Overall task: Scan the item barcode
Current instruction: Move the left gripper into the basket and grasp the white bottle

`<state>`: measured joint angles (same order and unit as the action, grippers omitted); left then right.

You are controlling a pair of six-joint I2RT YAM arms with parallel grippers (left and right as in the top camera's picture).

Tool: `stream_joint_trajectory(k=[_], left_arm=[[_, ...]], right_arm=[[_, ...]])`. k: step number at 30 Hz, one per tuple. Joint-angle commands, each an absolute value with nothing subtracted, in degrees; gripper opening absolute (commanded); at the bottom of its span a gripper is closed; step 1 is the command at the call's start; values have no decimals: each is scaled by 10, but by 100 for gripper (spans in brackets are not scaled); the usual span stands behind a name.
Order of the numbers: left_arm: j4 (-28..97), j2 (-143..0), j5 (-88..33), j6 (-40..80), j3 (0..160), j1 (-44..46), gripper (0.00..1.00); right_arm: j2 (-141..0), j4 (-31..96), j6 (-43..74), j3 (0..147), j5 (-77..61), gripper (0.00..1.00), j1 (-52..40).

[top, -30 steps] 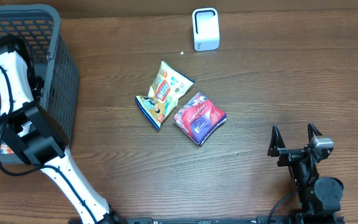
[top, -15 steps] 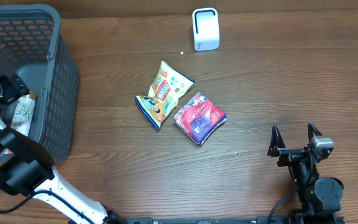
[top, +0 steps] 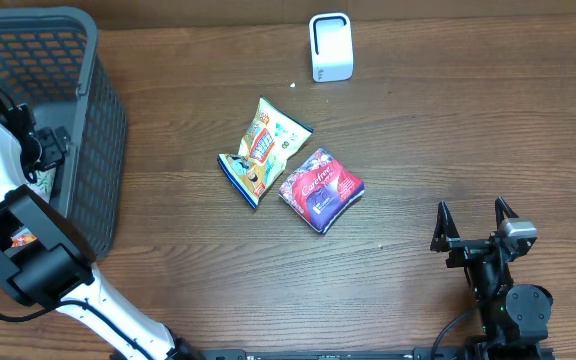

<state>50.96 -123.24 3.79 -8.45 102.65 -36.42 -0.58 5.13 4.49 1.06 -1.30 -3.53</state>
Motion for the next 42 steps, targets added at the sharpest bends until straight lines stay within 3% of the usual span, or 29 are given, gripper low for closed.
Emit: stream_joint_trajectory(k=[1,10,18,20,28,34,38,42], left_arm=[[497,-1238,47,-122,1007,-373,100],[456,-1244,44,-142,946,-375,100],[496,-1244,-43,-142,943,-373,88],[508,-1244,-38,-142,943,-372,78],[559,-1244,10,-142,943,-372,75],[561,-1244,10,-142,943,-371,53],[561,-1244,10,-142,943,-371,33],[568,-1244,10,-126,951,-371,32]], right_arm=[[-2,48,49,4,-15,100,-39],[-2,48,49,4,-15,100,-39],[-2,48,49,4,-15,100,-39],[-2,48,49,4,-15,100,-39],[-2,48,49,4,-15,100,-39],[-2,48,49,4,-15,100,-39],[-2,48,49,4,-15,100,-39],[-2,48,49,4,-15,100,-39]])
